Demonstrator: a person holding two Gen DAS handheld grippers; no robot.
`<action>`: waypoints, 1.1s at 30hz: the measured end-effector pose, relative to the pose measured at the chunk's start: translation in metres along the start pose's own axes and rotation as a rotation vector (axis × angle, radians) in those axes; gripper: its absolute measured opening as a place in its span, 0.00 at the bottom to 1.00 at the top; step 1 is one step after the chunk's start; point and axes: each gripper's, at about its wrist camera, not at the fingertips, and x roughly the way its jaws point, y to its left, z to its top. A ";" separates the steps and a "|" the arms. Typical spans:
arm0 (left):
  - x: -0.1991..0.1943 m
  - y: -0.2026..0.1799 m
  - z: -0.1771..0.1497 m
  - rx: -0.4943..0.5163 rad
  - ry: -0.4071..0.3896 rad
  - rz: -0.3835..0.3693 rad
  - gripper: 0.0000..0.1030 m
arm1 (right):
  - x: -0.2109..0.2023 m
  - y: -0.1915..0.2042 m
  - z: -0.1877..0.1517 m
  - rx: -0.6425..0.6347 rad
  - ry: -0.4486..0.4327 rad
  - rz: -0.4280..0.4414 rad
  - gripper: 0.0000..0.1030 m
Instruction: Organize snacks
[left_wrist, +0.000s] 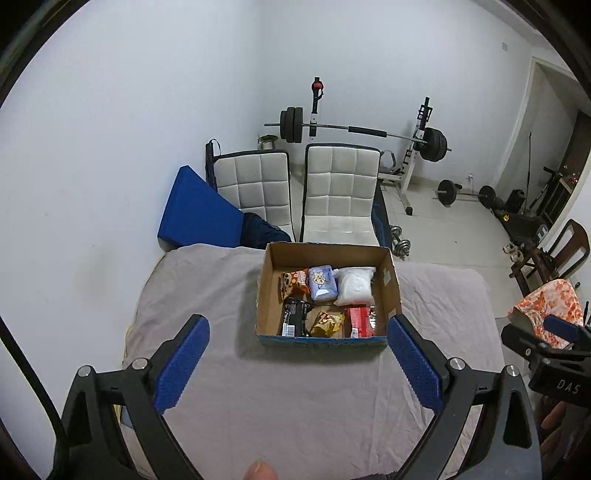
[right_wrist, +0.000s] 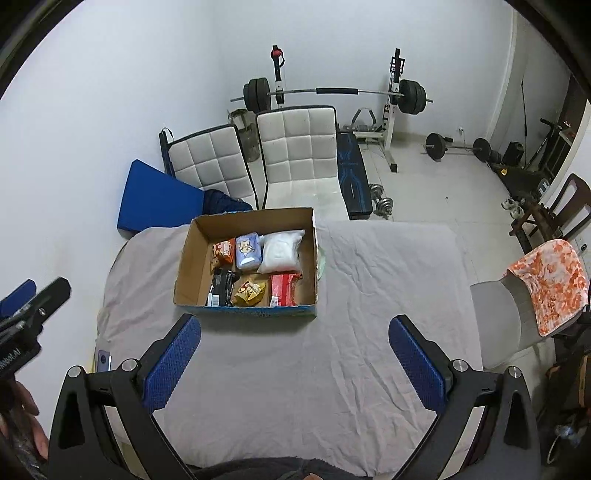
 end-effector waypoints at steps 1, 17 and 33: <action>-0.002 -0.002 0.000 0.004 0.000 -0.004 0.96 | -0.004 0.000 0.000 -0.002 -0.008 -0.002 1.00; -0.009 -0.011 -0.006 0.004 -0.008 0.006 0.96 | -0.014 0.006 0.000 -0.012 -0.037 -0.012 1.00; -0.008 -0.011 -0.011 -0.004 -0.003 -0.001 0.96 | -0.016 0.002 -0.002 -0.005 -0.047 -0.030 1.00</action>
